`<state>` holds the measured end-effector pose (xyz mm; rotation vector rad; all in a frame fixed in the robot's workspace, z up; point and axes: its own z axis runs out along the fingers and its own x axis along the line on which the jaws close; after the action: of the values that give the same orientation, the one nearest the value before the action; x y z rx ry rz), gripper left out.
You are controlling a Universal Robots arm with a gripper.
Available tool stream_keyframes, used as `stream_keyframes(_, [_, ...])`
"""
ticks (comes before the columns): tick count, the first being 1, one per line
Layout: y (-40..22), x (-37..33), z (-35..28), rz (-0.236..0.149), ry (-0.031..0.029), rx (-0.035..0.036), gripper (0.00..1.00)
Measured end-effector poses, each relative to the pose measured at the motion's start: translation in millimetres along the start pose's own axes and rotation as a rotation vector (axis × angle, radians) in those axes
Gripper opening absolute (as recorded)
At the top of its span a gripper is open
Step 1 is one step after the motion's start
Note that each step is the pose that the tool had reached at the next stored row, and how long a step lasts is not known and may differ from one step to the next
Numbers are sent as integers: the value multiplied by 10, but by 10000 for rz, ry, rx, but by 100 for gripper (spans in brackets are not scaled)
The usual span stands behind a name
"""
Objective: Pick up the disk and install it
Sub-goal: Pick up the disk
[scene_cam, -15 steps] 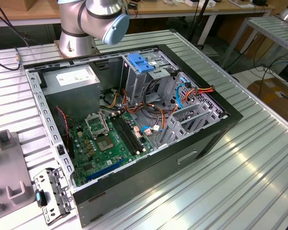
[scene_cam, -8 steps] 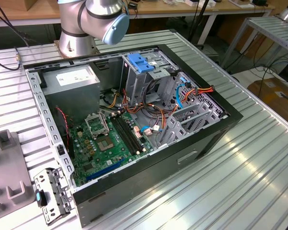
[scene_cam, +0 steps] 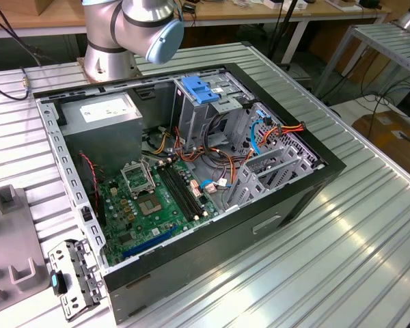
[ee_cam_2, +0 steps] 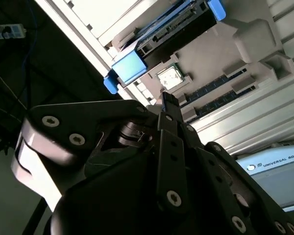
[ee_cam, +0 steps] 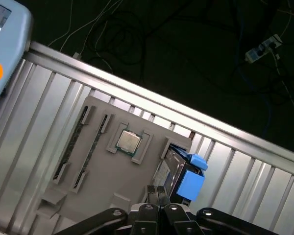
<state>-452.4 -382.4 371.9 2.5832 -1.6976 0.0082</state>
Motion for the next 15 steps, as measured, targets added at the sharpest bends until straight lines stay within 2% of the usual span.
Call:
stream_keyframes(3, [0,0,0,-443,18,15,11])
stream_keyframes(10, [0,0,0,-2504,98,80,11])
stream_keyframes(11, [0,0,0,-2637,103,84,11])
stream_keyframes(15, [0,0,0,-2662,104,85,11])
